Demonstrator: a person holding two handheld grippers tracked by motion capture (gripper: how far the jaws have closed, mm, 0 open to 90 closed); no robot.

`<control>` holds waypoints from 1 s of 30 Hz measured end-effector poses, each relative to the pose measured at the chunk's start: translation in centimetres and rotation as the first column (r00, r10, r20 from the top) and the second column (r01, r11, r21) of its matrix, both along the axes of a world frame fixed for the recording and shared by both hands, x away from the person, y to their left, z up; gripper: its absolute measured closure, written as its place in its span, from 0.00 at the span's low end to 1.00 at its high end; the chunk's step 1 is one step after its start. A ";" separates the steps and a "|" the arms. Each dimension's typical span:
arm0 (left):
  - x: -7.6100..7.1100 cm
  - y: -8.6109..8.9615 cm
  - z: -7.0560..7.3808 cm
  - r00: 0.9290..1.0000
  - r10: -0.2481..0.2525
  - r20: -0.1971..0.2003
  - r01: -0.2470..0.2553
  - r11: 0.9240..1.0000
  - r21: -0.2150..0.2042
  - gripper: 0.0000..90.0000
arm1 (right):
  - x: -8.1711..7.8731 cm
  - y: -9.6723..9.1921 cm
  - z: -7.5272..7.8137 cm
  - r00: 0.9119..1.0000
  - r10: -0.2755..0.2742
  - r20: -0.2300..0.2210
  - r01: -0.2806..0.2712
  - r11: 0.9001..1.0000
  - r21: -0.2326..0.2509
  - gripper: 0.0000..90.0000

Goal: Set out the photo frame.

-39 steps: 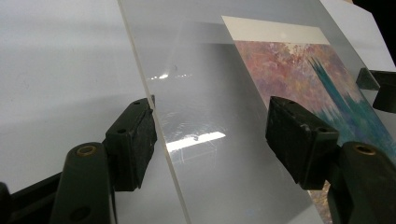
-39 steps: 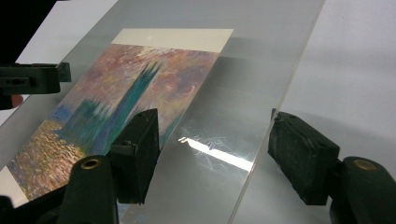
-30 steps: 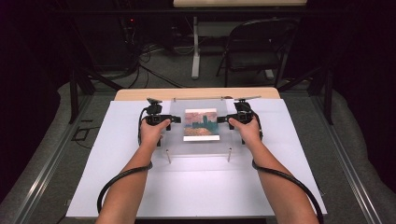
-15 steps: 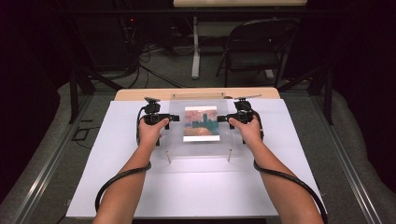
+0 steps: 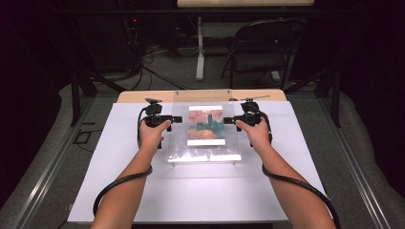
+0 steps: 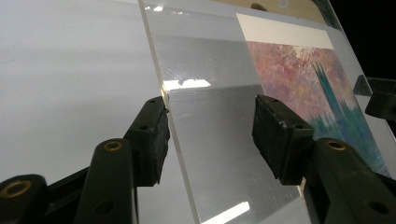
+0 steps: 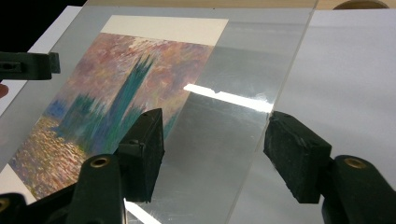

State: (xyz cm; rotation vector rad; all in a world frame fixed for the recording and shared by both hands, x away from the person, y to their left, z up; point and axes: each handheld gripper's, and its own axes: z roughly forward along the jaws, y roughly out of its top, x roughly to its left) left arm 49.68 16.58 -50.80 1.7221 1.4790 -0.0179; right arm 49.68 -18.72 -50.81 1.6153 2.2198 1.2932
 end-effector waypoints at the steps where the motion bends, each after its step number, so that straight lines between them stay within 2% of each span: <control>1: -0.1 0.0 0.1 1.000 0.003 0.001 -0.003 1.000 -0.002 0.53 | 0.0 0.0 0.1 1.000 0.004 0.001 -0.004 1.000 -0.003 0.43; 10: -0.6 0.2 0.9 1.000 -0.014 0.019 0.014 1.000 0.012 0.54 | -0.6 0.1 0.9 1.000 0.012 0.021 -0.011 1.000 -0.022 0.43; 17: -1.1 0.2 1.7 0.999 -0.020 0.034 0.020 1.000 0.023 0.55 | -1.2 0.0 1.5 0.999 0.001 0.043 -0.001 1.000 -0.017 0.47; 24: -1.7 0.5 2.2 0.999 -0.015 0.049 0.014 1.000 0.006 0.58 | -1.7 0.1 2.1 0.998 -0.002 0.062 0.003 1.000 -0.022 0.49; 30: -2.2 0.4 2.9 0.998 -0.024 0.063 0.023 0.999 0.023 0.59 | -2.3 0.0 2.7 0.997 0.002 0.081 0.000 1.000 -0.030 0.51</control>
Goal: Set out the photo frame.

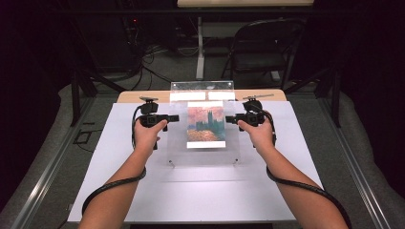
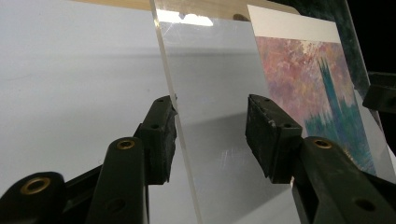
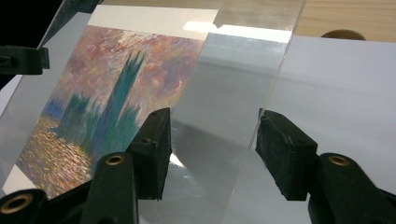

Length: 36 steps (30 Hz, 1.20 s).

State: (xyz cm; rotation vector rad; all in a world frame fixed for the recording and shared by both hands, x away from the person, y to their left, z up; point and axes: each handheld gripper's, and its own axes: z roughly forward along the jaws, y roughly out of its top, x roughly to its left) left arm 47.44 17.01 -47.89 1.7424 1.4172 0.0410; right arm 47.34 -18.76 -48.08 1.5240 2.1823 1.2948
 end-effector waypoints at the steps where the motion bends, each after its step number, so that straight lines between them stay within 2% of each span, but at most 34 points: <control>1: -0.1 0.0 0.1 1.000 -0.001 0.002 0.001 1.000 0.001 0.60 | -0.1 0.0 0.1 1.000 0.000 0.003 0.000 1.000 0.002 0.51; 17: -0.9 0.1 1.0 1.000 -0.014 0.022 0.014 1.000 0.015 0.62 | -1.0 -0.1 0.9 1.000 0.004 0.027 -0.004 1.000 -0.006 0.55; 23: -1.4 0.3 1.2 0.999 -0.015 0.032 0.015 1.000 0.005 0.63 | -1.4 -0.2 1.2 0.999 0.009 0.036 -0.009 1.000 -0.006 0.56; 36: -3.0 0.7 2.4 0.997 -0.043 0.070 0.043 0.999 0.008 0.68 | -3.0 -0.7 2.4 0.997 0.027 0.074 -0.027 1.000 -0.009 0.63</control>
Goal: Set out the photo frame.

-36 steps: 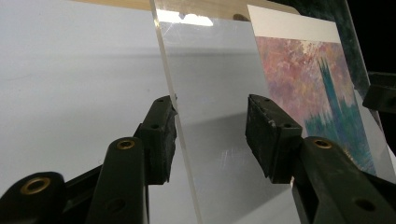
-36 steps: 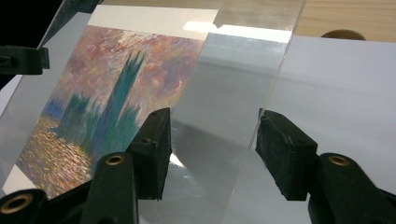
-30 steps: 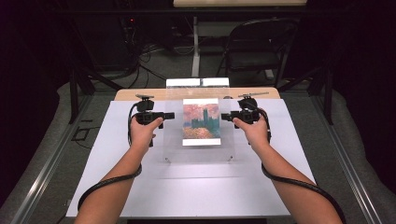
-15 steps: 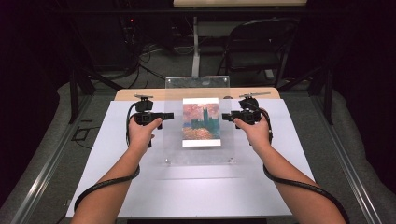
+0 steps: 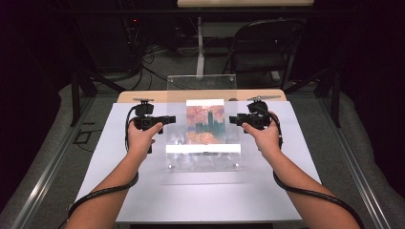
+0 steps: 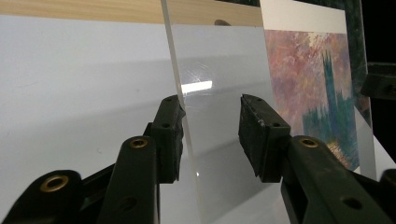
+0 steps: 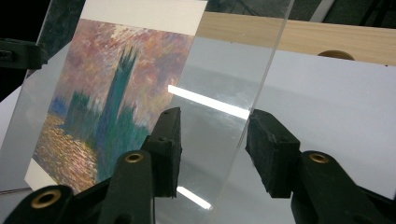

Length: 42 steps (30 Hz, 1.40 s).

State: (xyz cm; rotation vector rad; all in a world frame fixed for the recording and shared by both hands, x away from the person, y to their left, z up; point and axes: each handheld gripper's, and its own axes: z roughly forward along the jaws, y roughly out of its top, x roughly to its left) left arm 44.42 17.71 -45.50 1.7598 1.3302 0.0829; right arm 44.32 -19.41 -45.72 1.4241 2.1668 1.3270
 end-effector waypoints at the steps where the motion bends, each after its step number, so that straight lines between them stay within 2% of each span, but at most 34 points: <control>1: -0.2 0.0 0.1 1.000 -0.002 0.002 0.002 1.000 0.003 0.68 | -0.2 0.0 0.1 1.000 -0.001 0.006 0.001 1.000 0.004 0.63; 13: -2.3 0.5 1.1 0.999 -0.024 0.044 0.024 1.000 -0.003 0.73 | -2.3 -0.2 1.2 0.999 0.016 0.047 -0.015 1.000 -0.012 0.69; 17: -2.9 0.4 1.4 0.997 -0.034 0.064 0.033 0.999 0.017 0.73 | -3.0 -0.3 1.6 0.998 0.024 0.062 -0.022 0.999 -0.028 0.70; 24: -4.2 0.6 1.8 0.996 -0.039 0.080 0.038 0.999 0.015 0.75 | -4.2 -0.4 2.1 0.997 0.024 0.077 -0.022 0.999 -0.031 0.73; 30: -5.3 0.8 2.0 0.994 -0.047 0.103 0.047 0.999 0.009 0.77 | -5.4 -0.5 2.3 0.994 0.022 0.103 -0.020 1.000 -0.023 0.76; 42: -7.5 1.0 2.2 0.988 -0.059 0.144 0.059 0.998 0.005 0.79 | -7.3 -0.8 2.6 0.992 0.036 0.124 -0.036 0.999 -0.002 0.78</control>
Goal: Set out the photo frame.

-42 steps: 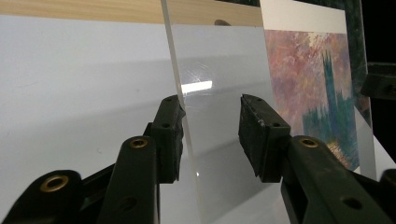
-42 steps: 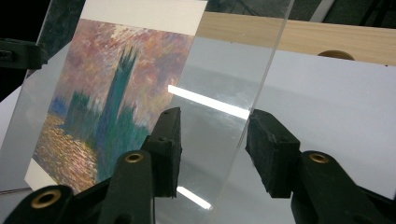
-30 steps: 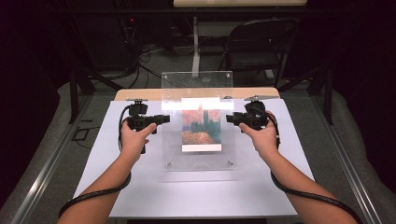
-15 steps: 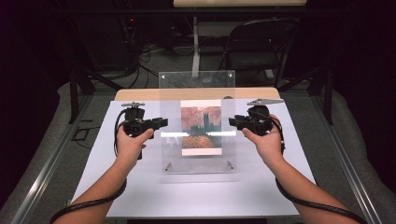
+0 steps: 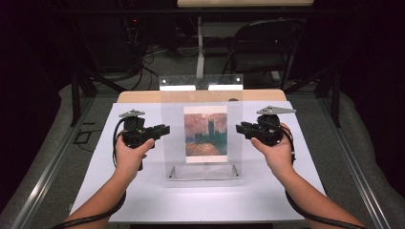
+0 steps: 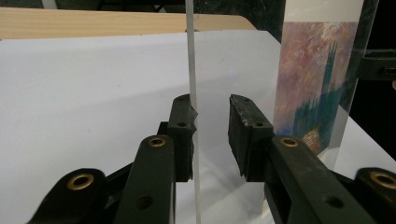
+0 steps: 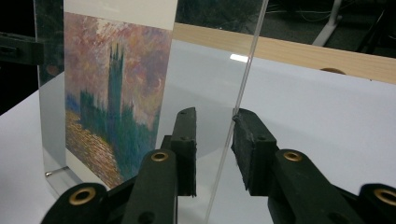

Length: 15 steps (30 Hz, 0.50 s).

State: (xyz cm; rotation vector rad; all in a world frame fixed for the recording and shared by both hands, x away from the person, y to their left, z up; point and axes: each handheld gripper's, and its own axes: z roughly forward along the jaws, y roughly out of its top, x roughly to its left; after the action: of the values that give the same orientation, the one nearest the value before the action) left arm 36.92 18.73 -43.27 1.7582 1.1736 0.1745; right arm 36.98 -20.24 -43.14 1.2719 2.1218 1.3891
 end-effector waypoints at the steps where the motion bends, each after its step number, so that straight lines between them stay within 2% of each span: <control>1: -0.2 0.0 0.0 1.000 -0.004 0.001 0.004 1.000 -0.003 0.79 | -0.2 0.0 0.0 1.000 0.001 0.002 -0.001 1.000 0.003 0.79; 10: -2.2 0.1 -0.1 0.999 -0.010 0.046 0.010 1.000 -0.004 0.79 | -2.1 -0.2 -0.1 0.999 0.009 0.037 -0.010 1.000 0.021 0.79; 15: -3.3 0.0 -0.1 0.997 -0.020 0.073 0.019 1.000 0.010 0.78 | -3.2 -0.3 -0.2 0.999 0.014 0.048 -0.016 0.999 0.032 0.79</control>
State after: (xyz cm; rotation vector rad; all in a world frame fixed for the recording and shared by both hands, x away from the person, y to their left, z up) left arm 33.58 18.75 -43.35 1.7563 1.1037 0.2313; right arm 33.77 -20.54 -43.30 1.2248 2.0894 1.4507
